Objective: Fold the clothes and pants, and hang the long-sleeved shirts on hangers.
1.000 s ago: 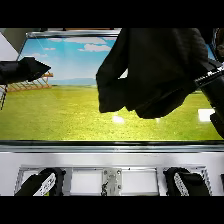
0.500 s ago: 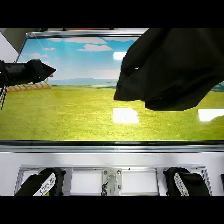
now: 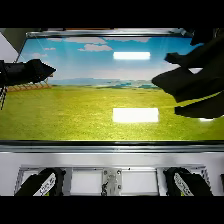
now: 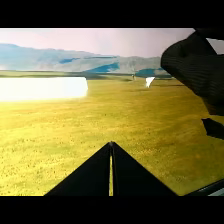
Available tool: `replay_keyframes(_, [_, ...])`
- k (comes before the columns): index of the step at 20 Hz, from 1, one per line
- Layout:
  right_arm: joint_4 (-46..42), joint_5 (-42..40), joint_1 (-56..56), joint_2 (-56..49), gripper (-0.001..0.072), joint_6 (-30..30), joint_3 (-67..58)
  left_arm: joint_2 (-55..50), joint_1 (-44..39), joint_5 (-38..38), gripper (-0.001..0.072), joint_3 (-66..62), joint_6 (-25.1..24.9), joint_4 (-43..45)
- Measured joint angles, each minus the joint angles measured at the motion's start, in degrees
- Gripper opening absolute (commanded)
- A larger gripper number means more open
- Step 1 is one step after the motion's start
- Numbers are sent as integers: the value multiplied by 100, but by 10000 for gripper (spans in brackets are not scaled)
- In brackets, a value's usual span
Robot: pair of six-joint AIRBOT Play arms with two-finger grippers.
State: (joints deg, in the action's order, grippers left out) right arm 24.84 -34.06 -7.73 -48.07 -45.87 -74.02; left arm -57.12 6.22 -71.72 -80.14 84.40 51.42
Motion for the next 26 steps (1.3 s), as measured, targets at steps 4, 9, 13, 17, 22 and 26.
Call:
replay_keyframes(4, [162,-369,-468,-387,10,-363,-981,0,0,-94,9,0,-50,0])
replay_keyframes(9, [223,-483,-1014,-514,10,-479,-1569,0,0,-155,9,0,-114,0])
replay_keyframes(13, [236,-518,-1314,-496,10,-503,-1707,0,0,-157,10,0,-133,0])
replay_keyframes(17, [236,-498,-1412,-479,10,-516,-1744,0,0,-170,9,0,-133,0])
replay_keyframes(22, [151,-396,-1458,-442,10,-516,-1884,0,0,-173,9,0,-131,0])
replay_keyframes(26, [50,-372,-1464,-350,10,-516,-2024,0,0,-175,9,0,-131,0])
